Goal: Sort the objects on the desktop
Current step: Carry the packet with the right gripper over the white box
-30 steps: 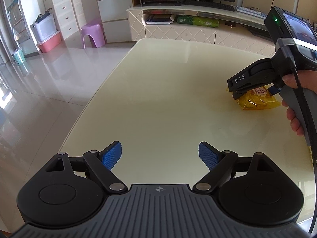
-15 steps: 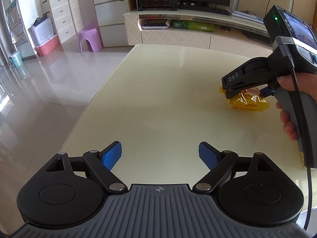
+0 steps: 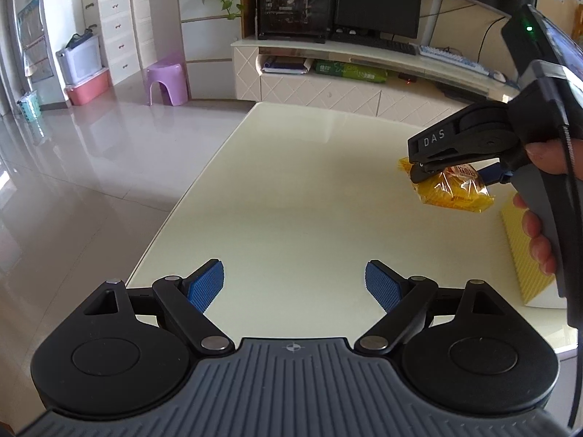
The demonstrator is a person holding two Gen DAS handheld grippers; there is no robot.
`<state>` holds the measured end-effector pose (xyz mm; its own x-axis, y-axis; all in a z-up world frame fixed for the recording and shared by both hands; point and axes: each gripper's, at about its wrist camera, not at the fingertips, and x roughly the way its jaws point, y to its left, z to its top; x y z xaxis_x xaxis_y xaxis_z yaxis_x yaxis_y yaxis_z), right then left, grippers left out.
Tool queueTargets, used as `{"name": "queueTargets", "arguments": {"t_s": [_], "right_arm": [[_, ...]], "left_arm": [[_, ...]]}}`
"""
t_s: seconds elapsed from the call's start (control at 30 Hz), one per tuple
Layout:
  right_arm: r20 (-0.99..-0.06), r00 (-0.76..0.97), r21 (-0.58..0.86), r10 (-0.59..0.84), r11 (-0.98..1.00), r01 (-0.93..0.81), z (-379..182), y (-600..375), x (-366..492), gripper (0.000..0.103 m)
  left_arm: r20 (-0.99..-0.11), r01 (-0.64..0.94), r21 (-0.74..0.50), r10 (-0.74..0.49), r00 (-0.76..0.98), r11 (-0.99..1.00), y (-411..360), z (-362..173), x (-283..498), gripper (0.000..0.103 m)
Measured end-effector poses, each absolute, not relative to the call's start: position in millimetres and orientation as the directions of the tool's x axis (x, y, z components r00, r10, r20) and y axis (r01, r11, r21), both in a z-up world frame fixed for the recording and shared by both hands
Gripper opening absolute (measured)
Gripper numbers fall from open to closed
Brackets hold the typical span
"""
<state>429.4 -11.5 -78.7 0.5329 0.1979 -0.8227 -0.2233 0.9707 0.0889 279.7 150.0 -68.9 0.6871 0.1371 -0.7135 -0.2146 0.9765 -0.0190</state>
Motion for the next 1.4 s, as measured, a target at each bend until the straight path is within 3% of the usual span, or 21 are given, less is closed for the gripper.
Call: {"name": "queueTargets", "arguments": {"t_s": [0.23, 0.5, 0.77, 0.9, 1.17, 1.4], "right_arm": [[-0.800, 0.562, 0.094, 0.207, 0.970, -0.224, -51, -28, 383, 0.069], [-0.775, 0.606, 0.073, 0.179, 0.978, -0.197, -39, -81, 307, 0.069], [-0.748, 0.647, 0.053, 0.150, 0.984, -0.168, -26, -134, 230, 0.069], [-0.733, 0.666, 0.043, 0.135, 0.987, -0.153, -20, -161, 192, 0.069], [-0.719, 0.684, 0.055, 0.121, 0.992, -0.118, -47, -203, 132, 0.069], [-0.711, 0.691, 0.059, 0.127, 0.991, -0.121, -57, -210, 122, 0.069]], "left_arm": [[-0.685, -0.148, -0.028, 0.089, 0.723, 0.989, 137, -55, 234, 0.103], [-0.648, -0.069, 0.060, 0.091, 0.756, 0.996, 102, -52, 182, 0.103], [-0.669, -0.022, 0.001, 0.017, 0.743, 1.000, 71, -51, 148, 0.103], [-0.651, -0.026, 0.053, 0.055, 0.757, 0.998, 48, -52, 129, 0.103], [-0.632, 0.023, 0.093, 0.041, 0.774, 0.995, 6, -53, 92, 0.103], [-0.671, 0.061, 0.061, -0.004, 0.741, 0.996, -17, -57, 68, 0.103]]}}
